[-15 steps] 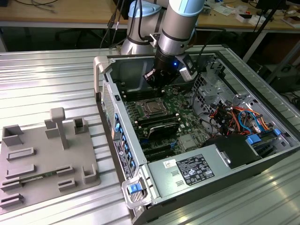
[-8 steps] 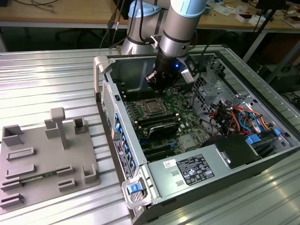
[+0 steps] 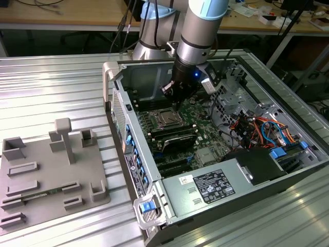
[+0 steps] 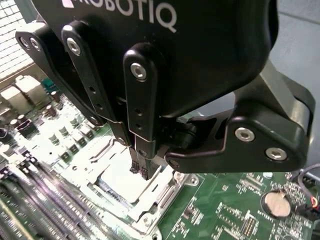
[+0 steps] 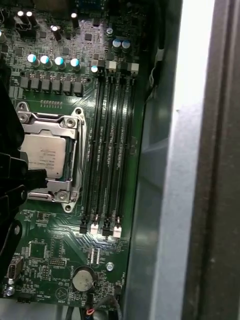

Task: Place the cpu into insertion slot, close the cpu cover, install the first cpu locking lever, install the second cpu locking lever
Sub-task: 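Install the second cpu locking lever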

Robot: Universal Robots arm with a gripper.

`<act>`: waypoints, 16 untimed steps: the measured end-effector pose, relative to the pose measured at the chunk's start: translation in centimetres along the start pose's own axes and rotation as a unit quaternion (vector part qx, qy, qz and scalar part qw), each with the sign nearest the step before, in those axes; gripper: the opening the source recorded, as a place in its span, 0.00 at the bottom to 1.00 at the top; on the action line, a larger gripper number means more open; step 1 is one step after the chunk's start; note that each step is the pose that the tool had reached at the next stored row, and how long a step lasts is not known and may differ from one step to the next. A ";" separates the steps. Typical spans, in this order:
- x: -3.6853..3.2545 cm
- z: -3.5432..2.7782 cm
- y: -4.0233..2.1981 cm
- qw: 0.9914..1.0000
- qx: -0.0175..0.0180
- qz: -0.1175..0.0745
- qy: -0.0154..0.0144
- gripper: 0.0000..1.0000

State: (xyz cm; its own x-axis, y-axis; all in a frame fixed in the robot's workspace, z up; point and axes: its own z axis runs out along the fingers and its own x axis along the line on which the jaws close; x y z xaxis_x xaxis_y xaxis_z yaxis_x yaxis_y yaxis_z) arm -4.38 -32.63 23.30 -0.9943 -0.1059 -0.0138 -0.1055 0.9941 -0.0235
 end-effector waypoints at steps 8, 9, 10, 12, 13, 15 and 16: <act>-0.20 -0.07 -0.53 1.000 0.004 0.004 0.001 0.11; -0.19 -0.07 -0.53 1.000 0.004 0.005 0.001 0.11; -0.20 -0.07 -0.53 1.000 0.004 0.005 0.001 0.11; -0.20 -0.07 -0.53 1.000 0.004 0.005 0.001 0.11; -0.20 -0.07 -0.53 1.000 0.004 0.005 0.001 0.11; -0.20 -0.07 -0.53 1.000 0.004 0.005 0.001 0.11; -0.20 -0.07 -0.53 1.000 0.004 0.005 0.001 0.11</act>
State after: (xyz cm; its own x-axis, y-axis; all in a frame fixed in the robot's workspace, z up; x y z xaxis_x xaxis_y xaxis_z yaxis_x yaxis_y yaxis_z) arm -4.13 -33.13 23.39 -0.9952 -0.0967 -0.0127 -0.0962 0.9949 -0.0312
